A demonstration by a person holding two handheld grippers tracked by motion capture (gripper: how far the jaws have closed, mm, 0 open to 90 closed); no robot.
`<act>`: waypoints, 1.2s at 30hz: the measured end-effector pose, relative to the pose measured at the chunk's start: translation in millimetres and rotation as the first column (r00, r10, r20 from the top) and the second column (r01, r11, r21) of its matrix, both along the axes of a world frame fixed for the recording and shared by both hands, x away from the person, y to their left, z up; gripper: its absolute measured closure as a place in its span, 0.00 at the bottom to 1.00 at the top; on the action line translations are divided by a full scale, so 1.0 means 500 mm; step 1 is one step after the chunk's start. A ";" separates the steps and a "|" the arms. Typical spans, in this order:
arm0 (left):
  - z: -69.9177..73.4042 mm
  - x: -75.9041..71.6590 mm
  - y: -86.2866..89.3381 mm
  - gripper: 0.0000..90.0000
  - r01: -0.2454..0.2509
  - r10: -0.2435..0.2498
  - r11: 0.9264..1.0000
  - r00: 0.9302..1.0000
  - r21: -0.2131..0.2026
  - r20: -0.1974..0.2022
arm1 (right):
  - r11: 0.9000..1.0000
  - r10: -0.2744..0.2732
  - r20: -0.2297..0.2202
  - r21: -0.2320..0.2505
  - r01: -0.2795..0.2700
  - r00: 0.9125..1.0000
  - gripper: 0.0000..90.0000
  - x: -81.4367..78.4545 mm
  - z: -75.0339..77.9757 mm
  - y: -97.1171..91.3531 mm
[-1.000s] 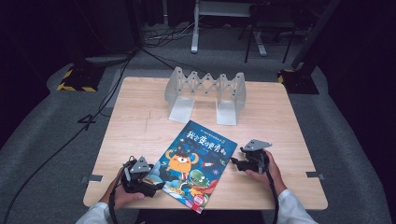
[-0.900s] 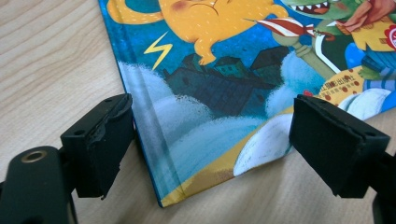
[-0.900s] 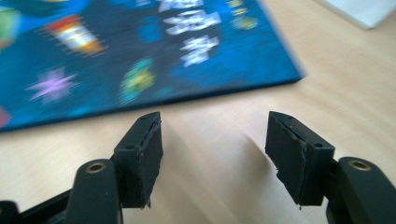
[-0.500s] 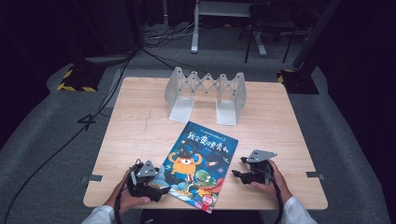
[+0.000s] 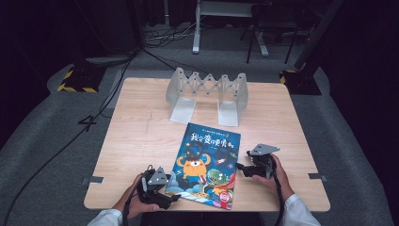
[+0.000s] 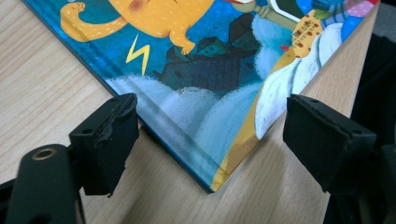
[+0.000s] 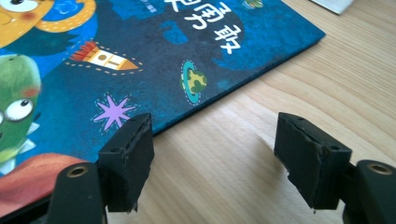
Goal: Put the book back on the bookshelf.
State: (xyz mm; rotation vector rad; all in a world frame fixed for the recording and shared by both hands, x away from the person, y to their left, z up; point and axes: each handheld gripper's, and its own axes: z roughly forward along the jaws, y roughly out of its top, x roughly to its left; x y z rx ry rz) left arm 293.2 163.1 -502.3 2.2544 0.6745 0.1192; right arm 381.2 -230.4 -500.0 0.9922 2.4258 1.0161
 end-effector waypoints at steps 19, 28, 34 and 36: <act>-0.001 -0.004 -0.055 0.41 0.117 -0.117 0.993 0.993 -0.012 0.017 | 0.998 0.017 -0.082 -0.067 -0.022 0.996 0.32 -0.091 0.017 -0.045; 0.001 -0.004 -0.047 0.27 0.096 -0.097 0.995 0.995 0.025 0.023 | 0.989 0.041 -0.144 -0.137 -0.061 0.989 0.30 -0.113 0.030 -0.045; 0.000 0.003 -0.003 0.25 0.019 -0.021 0.999 0.999 0.044 0.043 | 0.980 0.067 -0.197 -0.171 -0.101 0.978 0.30 -0.135 0.036 -0.044; -0.002 0.007 0.000 0.25 -0.006 0.002 0.998 0.998 0.063 0.069 | 0.976 0.070 -0.215 -0.187 -0.112 0.974 0.30 -0.143 0.039 -0.042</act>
